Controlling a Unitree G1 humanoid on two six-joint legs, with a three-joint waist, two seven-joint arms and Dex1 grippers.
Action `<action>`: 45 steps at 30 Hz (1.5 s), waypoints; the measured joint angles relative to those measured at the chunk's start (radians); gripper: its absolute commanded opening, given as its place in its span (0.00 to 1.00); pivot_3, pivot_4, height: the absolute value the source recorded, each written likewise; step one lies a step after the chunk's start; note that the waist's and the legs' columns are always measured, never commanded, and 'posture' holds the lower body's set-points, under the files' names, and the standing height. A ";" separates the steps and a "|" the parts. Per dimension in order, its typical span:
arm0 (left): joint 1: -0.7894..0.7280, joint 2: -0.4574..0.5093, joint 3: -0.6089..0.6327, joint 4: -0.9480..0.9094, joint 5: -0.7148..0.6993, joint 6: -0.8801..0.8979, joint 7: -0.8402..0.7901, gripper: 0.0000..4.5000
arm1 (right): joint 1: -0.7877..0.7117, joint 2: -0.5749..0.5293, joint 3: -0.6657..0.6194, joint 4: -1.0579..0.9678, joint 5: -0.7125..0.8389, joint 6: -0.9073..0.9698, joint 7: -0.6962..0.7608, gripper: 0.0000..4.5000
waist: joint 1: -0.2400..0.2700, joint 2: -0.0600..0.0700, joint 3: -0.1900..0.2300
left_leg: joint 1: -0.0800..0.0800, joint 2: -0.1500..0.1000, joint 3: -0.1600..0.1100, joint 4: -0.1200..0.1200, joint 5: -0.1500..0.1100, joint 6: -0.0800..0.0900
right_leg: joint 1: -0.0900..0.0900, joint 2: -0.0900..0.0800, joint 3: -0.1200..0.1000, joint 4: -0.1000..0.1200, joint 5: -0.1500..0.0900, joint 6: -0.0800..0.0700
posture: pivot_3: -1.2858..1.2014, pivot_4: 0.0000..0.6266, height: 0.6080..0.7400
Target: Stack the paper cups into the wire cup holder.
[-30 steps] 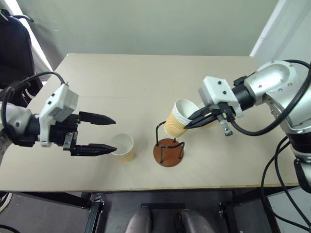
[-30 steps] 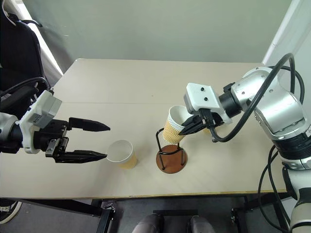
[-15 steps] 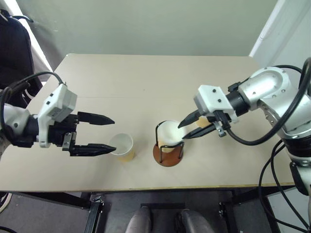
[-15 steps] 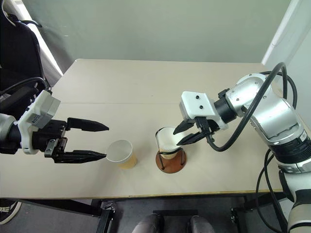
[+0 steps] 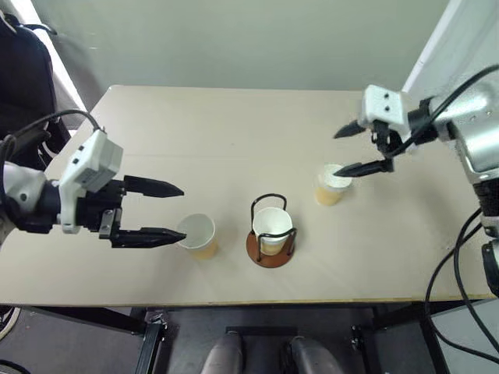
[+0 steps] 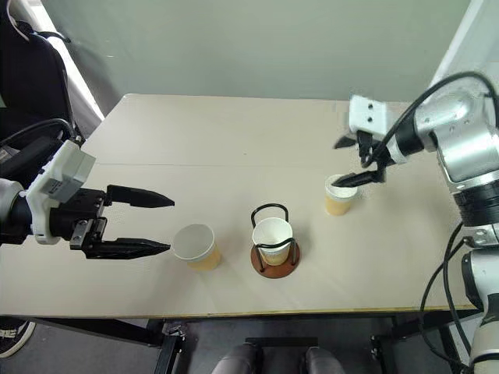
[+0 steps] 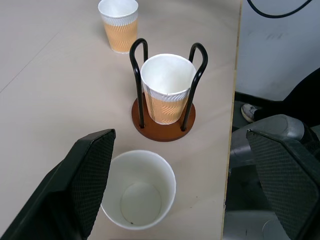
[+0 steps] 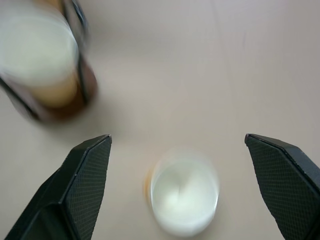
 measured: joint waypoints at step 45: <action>-0.067 0.002 0.133 0.011 -0.141 0.079 0.039 1.00 | -0.016 0.187 -0.026 0.316 -0.200 -0.320 0.133 0.01 | -0.006 0.003 0.002 | -0.001 0.003 0.001 -0.001 -0.001 -0.005 | -0.002 0.002 -0.002 0.001 0.001 -0.004 | 0.52 0.24 1.00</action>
